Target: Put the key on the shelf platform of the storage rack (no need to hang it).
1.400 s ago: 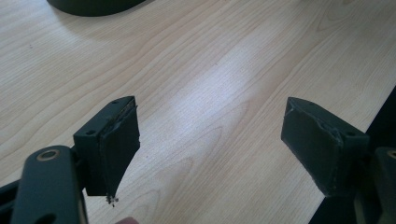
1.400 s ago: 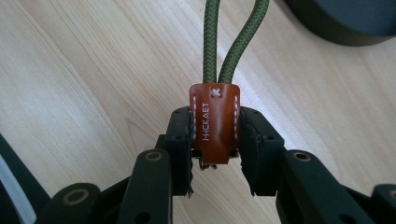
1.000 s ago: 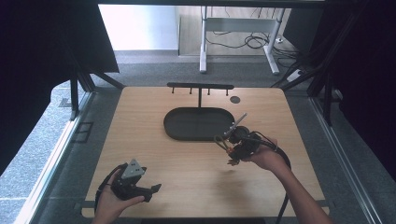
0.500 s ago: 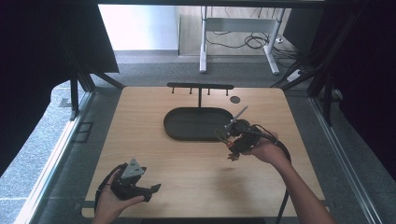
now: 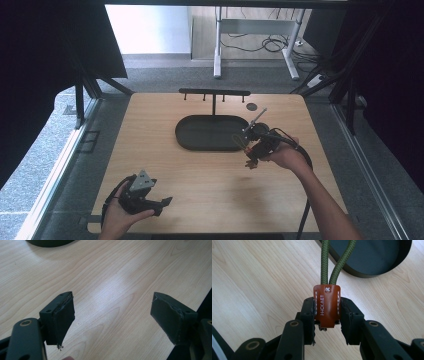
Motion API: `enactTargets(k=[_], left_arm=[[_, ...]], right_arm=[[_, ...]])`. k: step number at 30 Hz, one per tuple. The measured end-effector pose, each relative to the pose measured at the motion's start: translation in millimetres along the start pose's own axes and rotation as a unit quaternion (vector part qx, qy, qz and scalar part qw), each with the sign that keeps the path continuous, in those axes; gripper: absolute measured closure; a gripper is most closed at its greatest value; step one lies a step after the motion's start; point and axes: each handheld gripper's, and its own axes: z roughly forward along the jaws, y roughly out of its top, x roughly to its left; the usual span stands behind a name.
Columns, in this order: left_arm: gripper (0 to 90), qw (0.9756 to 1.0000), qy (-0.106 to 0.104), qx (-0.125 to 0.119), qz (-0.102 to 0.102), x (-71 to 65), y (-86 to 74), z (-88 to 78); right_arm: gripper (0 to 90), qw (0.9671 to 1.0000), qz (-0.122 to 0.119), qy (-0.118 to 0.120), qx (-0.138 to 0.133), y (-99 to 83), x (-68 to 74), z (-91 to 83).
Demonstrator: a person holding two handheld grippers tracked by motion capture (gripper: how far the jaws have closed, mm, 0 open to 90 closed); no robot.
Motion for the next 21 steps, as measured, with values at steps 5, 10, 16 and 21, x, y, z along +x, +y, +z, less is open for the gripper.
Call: enactTargets(k=[5,10,16,21], left_arm=[[19.9,1.0000,0.000,0.000,0.000,-0.5,0.2,0.4],[20.0,1.0000,0.000,0.001,0.001,-0.7,0.4,0.9],[20.0,1.0000,-0.001,0.001,0.001,-0.3,0.2,0.1],[20.0,1.0000,-0.001,0.000,0.000,-0.4,0.3,0.3]], right_arm=[[66.7,1.0000,0.006,-0.004,-0.001,3.3,-4.9,-1.0],[66.7,0.9999,0.012,-0.002,0.000,6.5,-10.7,0.3],[66.7,0.9998,0.016,-0.011,-0.001,9.7,-16.6,2.3],[66.6,0.9998,0.019,-0.008,-0.002,11.5,-20.4,2.5]])
